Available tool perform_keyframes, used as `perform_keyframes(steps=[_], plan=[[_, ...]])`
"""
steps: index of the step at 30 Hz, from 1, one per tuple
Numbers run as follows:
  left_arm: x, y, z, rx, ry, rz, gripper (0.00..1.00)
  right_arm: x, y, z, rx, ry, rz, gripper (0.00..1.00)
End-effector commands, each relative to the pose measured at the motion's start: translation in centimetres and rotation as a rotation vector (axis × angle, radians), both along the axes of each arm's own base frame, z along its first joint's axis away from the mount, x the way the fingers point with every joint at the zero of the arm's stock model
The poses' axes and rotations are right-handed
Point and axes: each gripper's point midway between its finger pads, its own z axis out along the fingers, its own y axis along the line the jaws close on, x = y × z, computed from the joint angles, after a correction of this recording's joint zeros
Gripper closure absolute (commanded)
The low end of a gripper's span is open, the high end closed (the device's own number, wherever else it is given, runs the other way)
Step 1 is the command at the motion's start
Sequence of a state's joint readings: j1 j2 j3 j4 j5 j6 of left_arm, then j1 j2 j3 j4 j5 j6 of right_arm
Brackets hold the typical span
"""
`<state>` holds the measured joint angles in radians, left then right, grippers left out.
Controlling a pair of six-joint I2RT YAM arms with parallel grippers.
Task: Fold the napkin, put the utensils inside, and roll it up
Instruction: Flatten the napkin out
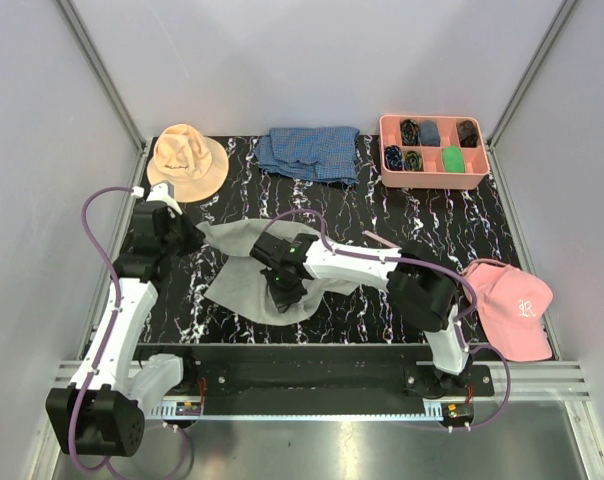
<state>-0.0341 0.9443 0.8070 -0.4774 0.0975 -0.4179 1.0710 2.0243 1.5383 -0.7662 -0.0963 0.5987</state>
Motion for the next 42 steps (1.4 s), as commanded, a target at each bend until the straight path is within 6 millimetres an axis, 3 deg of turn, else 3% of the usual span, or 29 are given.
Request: perform_keyframes(steps=[1,3,9,15,17,18,19,21,22,24,25,27,28,29,30,36,39,42], plan=[[0.4,-0.1,0.8,-0.006,-0.041,-0.009,1.00,1.2,0.2,3.8,0.068,-0.114,-0.012,1.00],[0.5,0.0,0.9,-0.001,-0.043,-0.004,1.00,2.6,-0.7,5.0,0.051,-0.196,-0.035,1.00],[1.1,1.1,4.0,0.029,-0.113,0.053,1.00,7.2,-6.2,12.5,0.030,-0.433,-0.131,1.00],[1.1,2.6,10.7,0.053,-0.252,0.139,1.00,10.4,-12.4,23.0,0.048,-0.753,-0.219,1.00],[0.7,3.4,14.2,0.077,-0.326,0.172,1.00,10.6,-14.6,26.7,0.056,-0.861,-0.250,1.00],[0.1,3.7,15.3,0.085,-0.348,0.180,1.00,10.6,-15.2,28.6,0.079,-0.903,-0.259,1.00],[-0.4,4.0,17.8,0.095,-0.401,0.191,1.00,10.3,-16.3,30.7,0.101,-0.952,-0.263,1.00],[-1.7,4.2,20.2,0.104,-0.447,0.196,1.00,10.1,-17.7,33.6,0.129,-1.024,-0.291,1.00],[-2.5,4.3,22.6,0.114,-0.500,0.195,1.00,9.7,-18.8,35.7,0.162,-1.078,-0.299,1.00],[-3.9,4.5,24.6,0.131,-0.540,0.195,1.00,8.8,-20.8,38.7,0.210,-1.153,-0.322,1.00],[-5.0,4.7,27.1,0.134,-0.594,0.204,1.00,8.6,-21.3,40.0,0.225,-1.195,-0.316,1.00],[-6.5,4.9,28.9,0.155,-0.623,0.201,1.00,7.8,-23.1,42.5,0.263,-1.258,-0.339,1.00],[-7.9,4.9,31.5,0.154,-0.682,0.205,1.00,7.6,-23.6,43.6,0.268,-1.289,-0.334,1.00],[-8.7,5.0,31.9,0.160,-0.678,0.203,1.00,7.3,-24.2,44.4,0.283,-1.305,-0.347,1.00],[-10.1,5.1,34.1,0.165,-0.731,0.205,1.00,6.7,-25.0,45.9,0.305,-1.337,-0.343,1.00],[-15.9,5.1,39.2,0.170,-0.870,0.203,1.00,4.2,-27.4,50.7,0.418,-1.428,-0.320,1.00],[-17.4,4.6,40.3,0.159,-0.896,0.176,1.00,3.5,-27.6,52.1,0.463,-1.447,-0.304,1.00],[-16.7,3.8,39.6,0.137,-0.873,0.135,1.00,3.7,-26.8,52.3,0.469,-1.442,-0.279,1.00]])
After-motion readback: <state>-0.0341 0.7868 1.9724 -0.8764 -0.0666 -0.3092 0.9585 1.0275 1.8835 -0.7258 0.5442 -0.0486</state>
